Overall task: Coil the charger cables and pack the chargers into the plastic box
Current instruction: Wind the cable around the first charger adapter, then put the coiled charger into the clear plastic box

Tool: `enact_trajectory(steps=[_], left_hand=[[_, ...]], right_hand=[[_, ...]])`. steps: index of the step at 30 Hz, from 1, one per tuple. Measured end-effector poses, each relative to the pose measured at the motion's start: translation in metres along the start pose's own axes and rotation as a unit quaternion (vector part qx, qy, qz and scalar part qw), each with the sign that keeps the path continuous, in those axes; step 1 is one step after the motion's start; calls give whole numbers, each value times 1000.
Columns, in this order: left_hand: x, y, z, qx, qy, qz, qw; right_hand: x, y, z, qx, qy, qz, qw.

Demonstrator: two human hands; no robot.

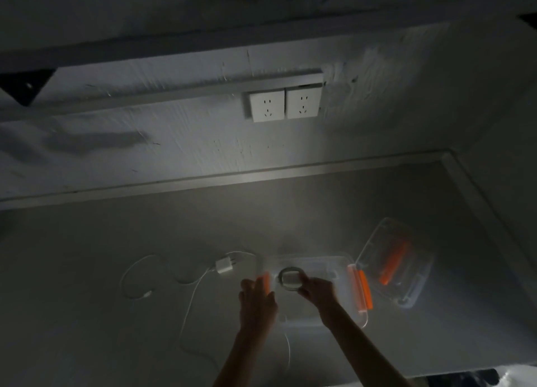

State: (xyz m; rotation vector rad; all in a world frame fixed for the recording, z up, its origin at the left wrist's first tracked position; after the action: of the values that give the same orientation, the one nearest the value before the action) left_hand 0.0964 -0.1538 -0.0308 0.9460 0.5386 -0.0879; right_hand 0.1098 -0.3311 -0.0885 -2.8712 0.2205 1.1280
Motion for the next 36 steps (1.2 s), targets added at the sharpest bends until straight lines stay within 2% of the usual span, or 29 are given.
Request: enact_trajectory(steps=[3,7,12,15,20,21,25,26,27,28,30,32,33,34,36], left_hand=[[0,4,5,-35,-14,-1,999],[2,2,2,-47,-31,-17,998],[6,4,4,-55,-41,-32,997],[5,7,5,-56,-54,-28,997],[5,5,5,-69,-63,-21,995],[5,5,5,-69,-65,-25,995],[6,5,0,-94,-60,-19,994],[7,4,-3,-104,-51,-20,993],[7,5,-5,-109,-41,-23,993],[9,4,-6,-99,-44,-26,994],[13,-1,-9,-78,-66,-40,994],[13,2,-10,-100,-59,-40,992],[13,6,-10,-102,-59,-29,993],[13,10,-11,-114,-53,-22,992],[13,20,-17,-145,-49,6,988]], right_hand=[[13,-5,5,-38,-10,18,999],[32,-7,26,-26,-71,2,997],[44,-7,37,-54,-94,23,994],[45,-6,34,-80,-66,37,994],[53,3,36,-115,-6,117,986],[56,1,34,-138,10,107,985],[52,-5,19,-290,81,78,950],[51,-16,21,-342,79,33,936],[51,-21,17,-445,112,21,888],[51,-27,22,-520,107,-17,848],[52,-30,30,-537,84,-60,837],[46,-16,29,-405,-5,-11,914],[43,-10,29,-333,-35,19,942],[38,-7,24,-271,-50,43,960],[31,1,17,-238,-39,62,968]])
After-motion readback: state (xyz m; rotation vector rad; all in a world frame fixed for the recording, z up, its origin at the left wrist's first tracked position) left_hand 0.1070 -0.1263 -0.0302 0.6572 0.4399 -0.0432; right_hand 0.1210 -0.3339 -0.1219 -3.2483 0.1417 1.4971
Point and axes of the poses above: each hand's wrist, its own x-axis towards the middle knuckle, its own y-axis out of the back of the hand, z = x × y, the point moved 9 cm from there along x, towards the middle knuckle, and after that the axes turned 1 degree about x, right-handed, at the moved point
